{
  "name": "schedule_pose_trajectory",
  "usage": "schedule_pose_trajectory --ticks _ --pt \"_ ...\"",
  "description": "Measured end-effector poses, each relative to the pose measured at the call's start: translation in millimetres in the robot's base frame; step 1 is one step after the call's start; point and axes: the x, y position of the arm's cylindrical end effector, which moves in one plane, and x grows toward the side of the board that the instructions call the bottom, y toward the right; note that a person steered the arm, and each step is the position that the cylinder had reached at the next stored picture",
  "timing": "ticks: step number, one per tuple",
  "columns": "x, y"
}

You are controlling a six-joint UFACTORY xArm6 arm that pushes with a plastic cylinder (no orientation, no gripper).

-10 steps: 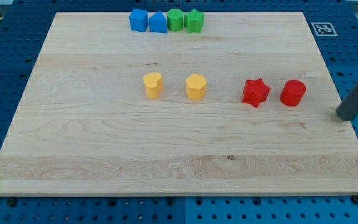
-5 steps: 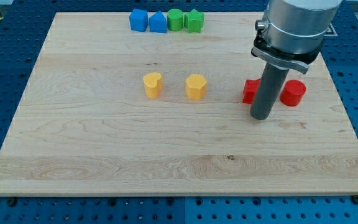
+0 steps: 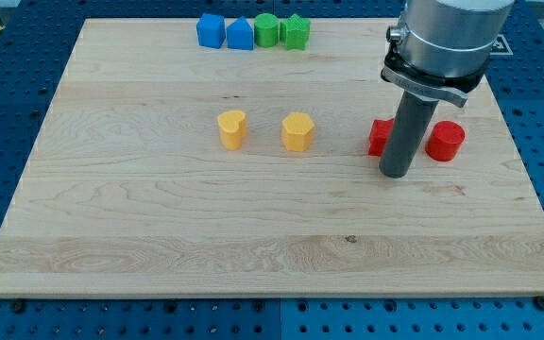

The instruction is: Adjust the red blocks slightly to the top side

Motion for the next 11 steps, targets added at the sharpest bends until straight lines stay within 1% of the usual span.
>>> schedule_pose_trajectory --ticks 2,3,6,7,8,11 --pt "-3 0" --pt "5 2" --pt "10 48" --pt "10 75" --pt "10 84" --pt "2 76"
